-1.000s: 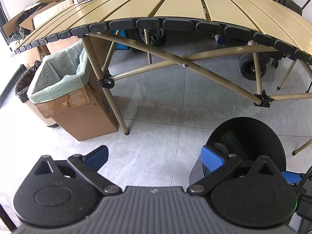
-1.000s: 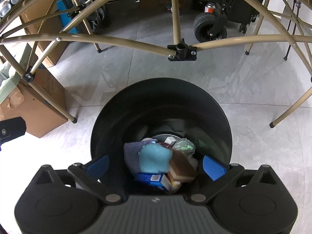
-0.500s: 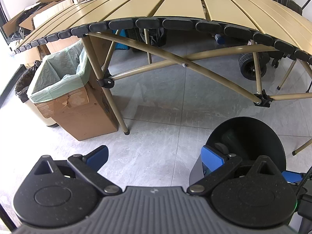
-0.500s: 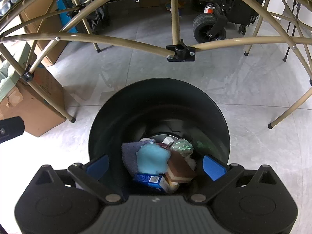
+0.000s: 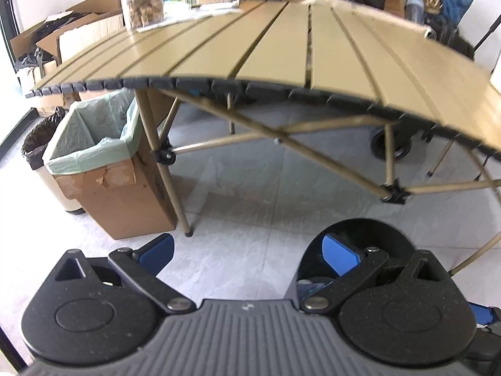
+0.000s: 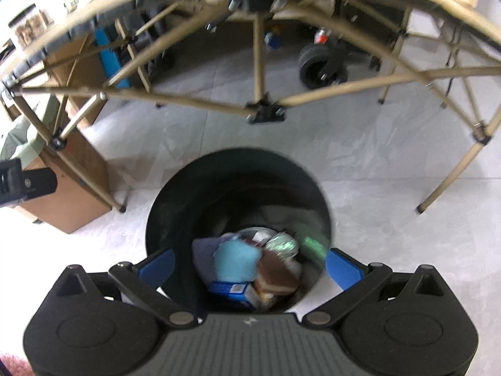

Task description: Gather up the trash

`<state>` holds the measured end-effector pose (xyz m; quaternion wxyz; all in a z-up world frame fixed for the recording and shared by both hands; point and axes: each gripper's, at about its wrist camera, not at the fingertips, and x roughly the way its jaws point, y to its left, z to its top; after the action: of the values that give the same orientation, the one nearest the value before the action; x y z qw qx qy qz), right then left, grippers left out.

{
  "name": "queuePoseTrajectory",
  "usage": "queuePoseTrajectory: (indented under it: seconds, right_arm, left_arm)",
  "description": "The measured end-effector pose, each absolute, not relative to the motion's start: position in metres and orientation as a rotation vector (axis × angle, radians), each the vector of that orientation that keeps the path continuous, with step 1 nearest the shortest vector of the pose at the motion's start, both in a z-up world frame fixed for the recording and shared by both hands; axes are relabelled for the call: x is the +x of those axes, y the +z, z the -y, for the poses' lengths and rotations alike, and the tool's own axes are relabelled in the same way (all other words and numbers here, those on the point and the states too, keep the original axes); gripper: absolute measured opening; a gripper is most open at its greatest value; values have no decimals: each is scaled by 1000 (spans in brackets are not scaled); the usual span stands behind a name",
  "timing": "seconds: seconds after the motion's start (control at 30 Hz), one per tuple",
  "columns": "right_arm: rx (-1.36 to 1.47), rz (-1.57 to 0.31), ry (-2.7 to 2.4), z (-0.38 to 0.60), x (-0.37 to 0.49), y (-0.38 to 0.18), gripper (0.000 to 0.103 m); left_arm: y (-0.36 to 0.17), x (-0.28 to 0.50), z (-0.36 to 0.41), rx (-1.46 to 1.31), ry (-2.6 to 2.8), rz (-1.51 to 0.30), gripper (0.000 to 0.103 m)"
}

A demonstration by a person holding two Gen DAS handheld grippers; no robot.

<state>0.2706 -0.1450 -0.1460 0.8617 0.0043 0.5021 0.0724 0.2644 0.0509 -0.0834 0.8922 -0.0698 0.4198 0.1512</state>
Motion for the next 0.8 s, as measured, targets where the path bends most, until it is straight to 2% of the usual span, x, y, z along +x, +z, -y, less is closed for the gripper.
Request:
queuePoseTrajectory:
  seconds: [0.47,0.8]
  right_arm:
    - [31,-814,188,190,165,-62,103]
    - [0,-699,254,190,83,-29,103]
  left_arm:
    - [-18,168,-21,-48,110,-650,103]
    - [-6,99,-18,-65,16,-571,103]
